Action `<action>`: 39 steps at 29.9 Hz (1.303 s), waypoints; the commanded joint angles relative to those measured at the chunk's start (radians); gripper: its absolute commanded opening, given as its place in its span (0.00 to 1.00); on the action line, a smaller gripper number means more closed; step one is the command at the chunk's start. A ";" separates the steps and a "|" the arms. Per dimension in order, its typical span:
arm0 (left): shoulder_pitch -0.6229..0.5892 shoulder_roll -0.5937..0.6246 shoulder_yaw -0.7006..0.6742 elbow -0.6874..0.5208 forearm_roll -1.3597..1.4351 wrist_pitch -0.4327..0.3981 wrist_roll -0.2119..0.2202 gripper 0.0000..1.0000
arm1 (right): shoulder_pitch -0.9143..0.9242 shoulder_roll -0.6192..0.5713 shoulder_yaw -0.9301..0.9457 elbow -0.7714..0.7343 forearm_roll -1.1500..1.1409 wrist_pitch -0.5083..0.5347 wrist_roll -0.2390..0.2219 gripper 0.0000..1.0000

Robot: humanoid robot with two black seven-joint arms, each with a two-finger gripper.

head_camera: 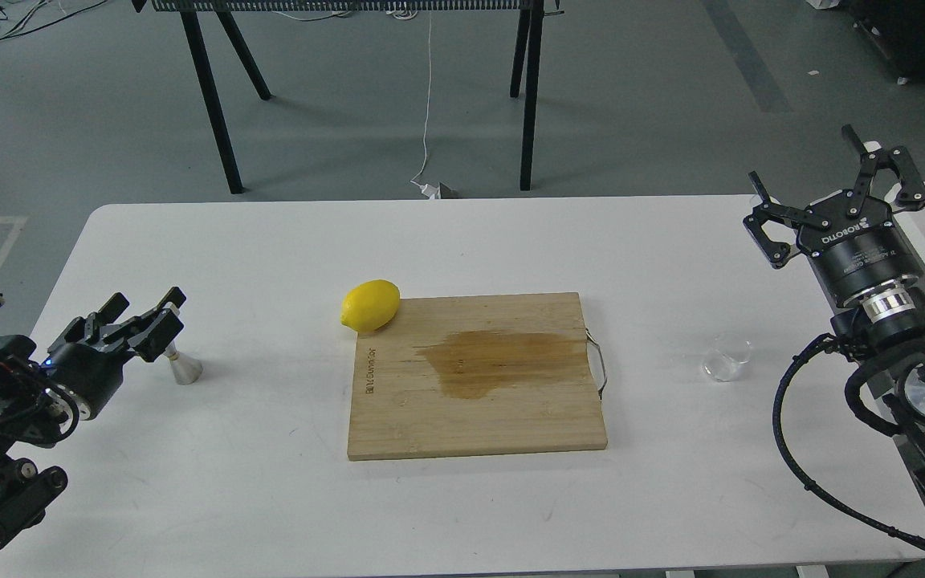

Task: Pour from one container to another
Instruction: 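Close the left gripper around the metal jigger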

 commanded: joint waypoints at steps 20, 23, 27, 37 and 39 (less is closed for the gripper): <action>0.009 -0.020 0.055 0.019 -0.006 0.000 0.000 1.00 | -0.006 0.000 0.001 0.001 0.000 0.001 0.000 0.99; 0.009 -0.040 0.058 0.054 -0.005 0.000 0.000 1.00 | -0.006 0.000 0.003 0.001 0.000 0.000 0.000 0.99; 0.009 -0.066 0.058 0.094 -0.005 0.000 0.000 1.00 | -0.006 -0.001 0.003 0.001 0.000 0.001 0.000 0.99; 0.009 -0.080 0.058 0.116 -0.008 -0.001 0.000 1.00 | -0.006 -0.001 0.003 0.001 0.002 0.001 0.000 0.99; 0.009 -0.083 0.058 0.116 -0.008 -0.001 0.000 1.00 | -0.006 -0.003 0.003 0.001 0.000 0.001 0.000 0.99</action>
